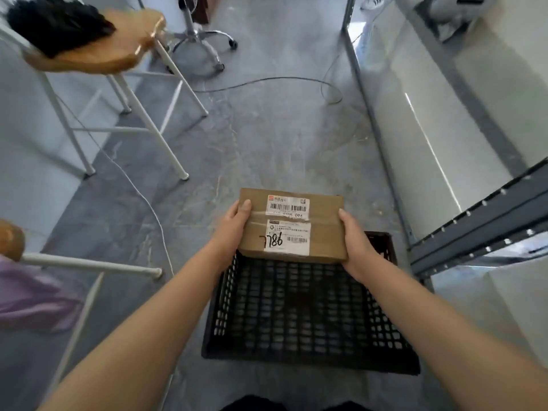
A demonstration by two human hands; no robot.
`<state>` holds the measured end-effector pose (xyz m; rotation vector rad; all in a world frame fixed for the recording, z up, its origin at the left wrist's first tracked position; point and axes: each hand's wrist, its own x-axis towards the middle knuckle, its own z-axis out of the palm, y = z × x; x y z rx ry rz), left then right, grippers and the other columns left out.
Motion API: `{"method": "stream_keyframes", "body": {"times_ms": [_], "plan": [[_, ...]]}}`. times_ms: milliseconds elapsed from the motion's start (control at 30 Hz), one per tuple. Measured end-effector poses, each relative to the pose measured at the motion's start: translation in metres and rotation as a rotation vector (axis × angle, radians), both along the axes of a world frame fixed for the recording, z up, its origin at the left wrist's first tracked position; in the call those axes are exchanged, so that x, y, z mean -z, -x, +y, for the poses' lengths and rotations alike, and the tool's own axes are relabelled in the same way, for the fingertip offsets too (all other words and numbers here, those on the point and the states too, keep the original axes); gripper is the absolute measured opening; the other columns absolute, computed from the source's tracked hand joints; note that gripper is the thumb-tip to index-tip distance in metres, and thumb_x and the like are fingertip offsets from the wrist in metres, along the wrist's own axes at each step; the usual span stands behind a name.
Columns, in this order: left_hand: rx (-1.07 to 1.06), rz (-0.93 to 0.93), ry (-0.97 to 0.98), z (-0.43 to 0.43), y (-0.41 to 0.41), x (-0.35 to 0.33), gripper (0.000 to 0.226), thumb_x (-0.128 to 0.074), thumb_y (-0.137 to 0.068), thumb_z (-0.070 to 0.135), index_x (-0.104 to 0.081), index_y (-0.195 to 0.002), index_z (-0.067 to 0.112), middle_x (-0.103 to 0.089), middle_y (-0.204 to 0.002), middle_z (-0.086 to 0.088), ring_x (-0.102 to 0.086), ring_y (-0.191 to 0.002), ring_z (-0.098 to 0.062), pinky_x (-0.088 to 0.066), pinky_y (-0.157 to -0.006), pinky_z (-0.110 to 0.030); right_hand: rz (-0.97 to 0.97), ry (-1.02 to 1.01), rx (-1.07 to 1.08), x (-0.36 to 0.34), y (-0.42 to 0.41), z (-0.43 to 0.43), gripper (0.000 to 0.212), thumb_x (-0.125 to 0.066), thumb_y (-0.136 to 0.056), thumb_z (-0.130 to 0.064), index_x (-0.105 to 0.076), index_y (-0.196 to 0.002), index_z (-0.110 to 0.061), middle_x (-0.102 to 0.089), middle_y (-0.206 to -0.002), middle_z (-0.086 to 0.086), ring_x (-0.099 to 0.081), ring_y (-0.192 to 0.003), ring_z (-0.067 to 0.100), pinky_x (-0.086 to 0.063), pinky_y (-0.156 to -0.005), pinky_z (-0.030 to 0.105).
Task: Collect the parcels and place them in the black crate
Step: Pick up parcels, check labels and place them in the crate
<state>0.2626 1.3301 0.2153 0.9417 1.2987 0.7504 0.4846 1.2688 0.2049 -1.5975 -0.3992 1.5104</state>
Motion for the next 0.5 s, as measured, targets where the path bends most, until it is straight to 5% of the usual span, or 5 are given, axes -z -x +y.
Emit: {"method": "stream_keyframes", "body": {"times_ms": [233,333,367,500], "plan": [[-0.007,0.187,-0.003,0.000,0.005,0.154,0.024,-0.039,-0.101,0.037,-0.052,-0.120,0.030,-0.064,-0.095,0.013,-0.062,-0.079,0.000,-0.048,-0.053,-0.008,-0.013,0.060,-0.035,0.170,0.010,0.009,0.038,-0.038,-0.092,-0.055,-0.064,-0.091,-0.027,-0.073,-0.082,0.001,-0.069,-0.079,0.018,-0.054,-0.079,0.035],[-0.025,0.263,0.014,-0.004,0.011,0.189,0.032,-0.038,-0.101,0.036,-0.052,-0.127,0.024,-0.066,-0.105,0.006,-0.063,-0.091,-0.009,-0.054,-0.074,-0.020,-0.024,0.098,-0.062,0.207,0.018,0.009,0.036,-0.037,-0.091,-0.057,-0.062,-0.095,-0.030,-0.070,-0.092,0.004,-0.066,-0.089,0.022,-0.051,-0.089,0.039],[-0.047,0.285,0.035,-0.007,0.012,0.197,0.035,-0.038,-0.101,0.036,-0.051,-0.131,0.023,-0.066,-0.110,0.002,-0.064,-0.093,-0.012,-0.054,-0.079,-0.026,-0.023,0.113,-0.067,0.216,0.021,0.008,0.037,-0.037,-0.091,-0.058,-0.061,-0.097,-0.031,-0.069,-0.094,0.004,-0.065,-0.091,0.022,-0.051,-0.088,0.038],[-0.125,0.369,0.027,-0.010,0.013,0.218,0.036,-0.040,-0.100,0.032,-0.049,-0.133,0.021,-0.065,-0.101,0.004,-0.061,-0.082,-0.006,-0.051,-0.059,-0.013,-0.026,0.158,-0.054,0.239,0.035,0.006,0.035,-0.036,-0.090,-0.060,-0.059,-0.097,-0.035,-0.070,-0.089,0.002,-0.066,-0.086,0.019,-0.052,-0.072,0.033]]}}
